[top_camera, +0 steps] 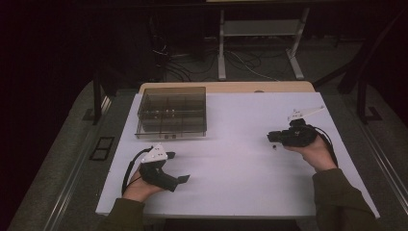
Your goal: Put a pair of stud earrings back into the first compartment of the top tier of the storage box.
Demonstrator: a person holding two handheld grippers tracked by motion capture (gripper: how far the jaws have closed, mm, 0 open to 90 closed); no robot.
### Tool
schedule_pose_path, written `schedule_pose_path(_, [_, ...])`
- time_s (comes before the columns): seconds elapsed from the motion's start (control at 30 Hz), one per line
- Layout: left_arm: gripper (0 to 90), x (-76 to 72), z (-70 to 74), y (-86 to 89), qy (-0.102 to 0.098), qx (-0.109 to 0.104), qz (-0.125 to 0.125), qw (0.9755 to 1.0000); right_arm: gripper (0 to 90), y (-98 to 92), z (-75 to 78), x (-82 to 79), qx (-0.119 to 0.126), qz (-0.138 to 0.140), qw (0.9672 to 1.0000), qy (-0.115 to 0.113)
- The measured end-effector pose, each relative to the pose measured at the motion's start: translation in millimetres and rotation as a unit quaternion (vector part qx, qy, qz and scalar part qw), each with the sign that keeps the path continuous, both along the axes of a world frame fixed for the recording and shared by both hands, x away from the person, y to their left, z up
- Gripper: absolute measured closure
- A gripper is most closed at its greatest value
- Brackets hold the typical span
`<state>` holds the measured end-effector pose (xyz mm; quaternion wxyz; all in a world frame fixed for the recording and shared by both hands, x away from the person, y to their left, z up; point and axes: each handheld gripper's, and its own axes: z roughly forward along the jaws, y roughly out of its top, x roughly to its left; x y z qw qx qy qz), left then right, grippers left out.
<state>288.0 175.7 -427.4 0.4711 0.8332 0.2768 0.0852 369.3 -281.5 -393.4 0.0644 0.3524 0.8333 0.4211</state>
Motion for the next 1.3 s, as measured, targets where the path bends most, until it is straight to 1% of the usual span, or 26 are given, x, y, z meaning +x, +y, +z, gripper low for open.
schedule_pose_path(0.03, [0.0,0.0,0.0,0.0,0.000,0.001,0.000,1.0000,78.0,4.7,1.4,1.4,0.003,0.005,1.0000,-0.001])
schedule_pose_path(0.07, [0.0,0.1,0.0,0.0,0.000,0.000,0.000,1.0000,78.0,4.7,1.4,1.4,0.003,0.005,1.0000,-0.001])
schedule_pose_path(0.1, [0.0,-0.2,0.0,-0.1,0.000,-0.002,0.000,1.0000,78.0,9.9,2.3,2.7,0.004,0.012,0.9999,-0.002])
schedule_pose_path(0.17, [0.0,-0.2,0.5,0.3,-0.003,-0.001,-0.001,1.0000,78.0,12.7,2.8,2.9,0.003,0.014,0.9999,0.000])
schedule_pose_path(0.2, [0.0,-0.2,0.7,0.5,-0.003,-0.001,-0.001,1.0000,78.0,17.7,3.8,3.8,0.005,0.016,0.9998,0.000])
schedule_pose_path(0.27, [0.0,-0.1,0.8,0.7,-0.002,-0.006,0.001,1.0000,78.0,20.1,4.3,4.4,0.006,0.019,0.9998,-0.002])
schedule_pose_path(0.3, [0.0,-0.2,1.0,0.8,-0.002,-0.006,0.002,1.0000,78.0,25.4,5.6,5.4,0.006,0.023,0.9997,-0.003])
schedule_pose_path(0.4, [0.0,-0.2,1.3,1.0,-0.004,-0.004,-0.001,1.0000,78.0,30.5,7.5,6.5,0.011,0.026,0.9996,-0.002])
schedule_pose_path(0.57, [0.0,0.2,0.9,0.4,-0.007,0.001,-0.003,1.0000,78.0,50.6,14.6,11.6,0.012,0.041,0.9991,-0.008])
schedule_pose_path(0.6, [0.0,0.1,1.0,0.5,-0.007,0.001,-0.003,1.0000,78.0,50.6,14.6,11.6,0.012,0.041,0.9991,-0.008])
schedule_pose_path(0.63, [0.0,0.1,1.1,0.5,-0.007,0.001,-0.003,1.0000,78.0,57.7,17.0,13.4,0.011,0.046,0.9989,-0.008])
schedule_pose_path(0.7, [0.0,0.0,1.1,0.6,-0.007,0.000,-0.004,1.0000,78.0,64.3,19.4,15.5,0.009,0.051,0.9986,-0.008])
schedule_pose_path(0.73, [0.0,0.0,1.1,0.6,-0.007,0.001,-0.004,1.0000,78.0,64.3,19.4,15.5,0.009,0.051,0.9986,-0.008])
schedule_pose_path(0.77, [0.0,0.0,1.3,0.6,-0.007,0.002,-0.004,1.0000,78.0,70.3,22.1,17.7,0.006,0.057,0.9983,-0.010])
schedule_pose_path(0.87, [0.0,0.0,1.2,0.5,-0.008,0.003,-0.004,1.0000,78.0,75.9,24.5,19.8,0.007,0.061,0.9981,-0.012])
schedule_pose_path(0.9, [0.0,-0.1,1.2,0.5,-0.008,0.004,-0.004,1.0000,78.0,81.7,27.1,21.9,0.006,0.065,0.9977,-0.014])
schedule_pose_path(1.1, [0.0,-1.1,2.1,-0.1,-0.010,0.002,-0.003,0.9999,78.0,100.9,35.0,27.1,0.001,0.081,0.9965,-0.021])
schedule_pose_path(1.13, [0.0,-1.1,2.2,-0.1,-0.010,0.001,-0.003,0.9999,78.0,100.9,35.0,27.1,0.001,0.081,0.9965,-0.021])
schedule_pose_path(1.17, [0.0,-1.0,2.2,-0.1,-0.010,0.001,-0.003,0.9999,78.0,107.3,37.9,28.8,0.002,0.088,0.9959,-0.023])
schedule_pose_path(1.2, [0.0,-1.0,2.2,0.0,-0.010,0.002,-0.003,0.9999,78.0,107.3,37.9,28.8,0.002,0.088,0.9959,-0.023])
schedule_pose_path(1.23, [0.0,-1.0,2.1,0.0,-0.010,0.002,-0.003,0.9999,78.0,113.4,41.0,31.0,0.005,0.094,0.9953,-0.024])
schedule_pose_path(1.3, [0.0,-1.0,2.0,-0.2,-0.009,0.001,-0.003,1.0000,78.0,116.6,42.2,32.1,0.005,0.096,0.9950,-0.026])
